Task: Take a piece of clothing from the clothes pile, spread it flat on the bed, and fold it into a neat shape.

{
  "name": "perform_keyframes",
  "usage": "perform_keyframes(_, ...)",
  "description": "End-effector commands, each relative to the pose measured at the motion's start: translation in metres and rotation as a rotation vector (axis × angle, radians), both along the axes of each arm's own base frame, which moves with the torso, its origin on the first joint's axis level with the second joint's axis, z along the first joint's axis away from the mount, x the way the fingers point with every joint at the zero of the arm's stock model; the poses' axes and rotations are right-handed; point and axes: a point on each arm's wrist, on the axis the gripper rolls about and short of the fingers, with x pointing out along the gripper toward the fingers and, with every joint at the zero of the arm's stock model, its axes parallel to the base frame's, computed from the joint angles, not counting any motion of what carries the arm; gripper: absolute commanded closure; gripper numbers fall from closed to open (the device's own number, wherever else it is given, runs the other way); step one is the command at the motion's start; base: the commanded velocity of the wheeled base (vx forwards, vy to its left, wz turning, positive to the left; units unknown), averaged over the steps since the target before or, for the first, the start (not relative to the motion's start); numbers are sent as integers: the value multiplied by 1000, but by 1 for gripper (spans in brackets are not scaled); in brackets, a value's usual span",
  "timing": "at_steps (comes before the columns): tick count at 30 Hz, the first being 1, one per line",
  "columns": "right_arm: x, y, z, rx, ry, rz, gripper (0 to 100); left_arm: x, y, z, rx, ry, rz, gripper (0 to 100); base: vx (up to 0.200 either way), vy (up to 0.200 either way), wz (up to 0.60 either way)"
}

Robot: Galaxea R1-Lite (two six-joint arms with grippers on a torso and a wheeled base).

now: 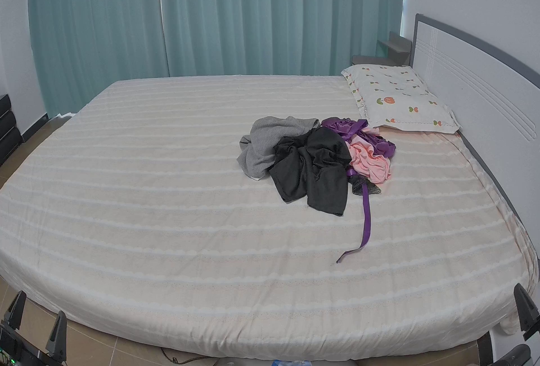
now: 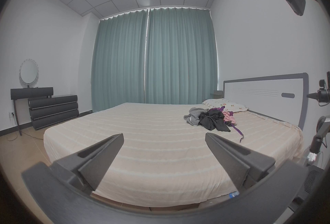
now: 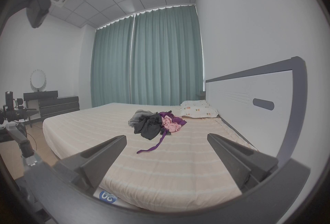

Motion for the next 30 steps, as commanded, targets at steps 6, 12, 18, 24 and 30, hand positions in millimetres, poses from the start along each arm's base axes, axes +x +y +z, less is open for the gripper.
perform_keyframes(6, 96, 2, 48, 79, 337, 45, 0, 0, 0, -5, -1, 2, 1, 0, 0, 0, 0)
perform_keyframes(12, 182, 16, 44, 157, 494, 100, 0, 0, 0, -5, -1, 2, 1, 0, 0, 0, 0)
perform_keyframes(18, 252, 39, 8, 231, 656, 113, 0, 0, 0, -5, -1, 2, 1, 0, 0, 0, 0)
perform_keyframes(24, 314, 71, -21, 344, 709, 93, 0, 0, 0, -5, -1, 2, 1, 0, 0, 0, 0)
perform_keyframes(30, 367, 107, -50, 385, 736, 41, 0, 0, 0, -5, -1, 2, 1, 0, 0, 0, 0)
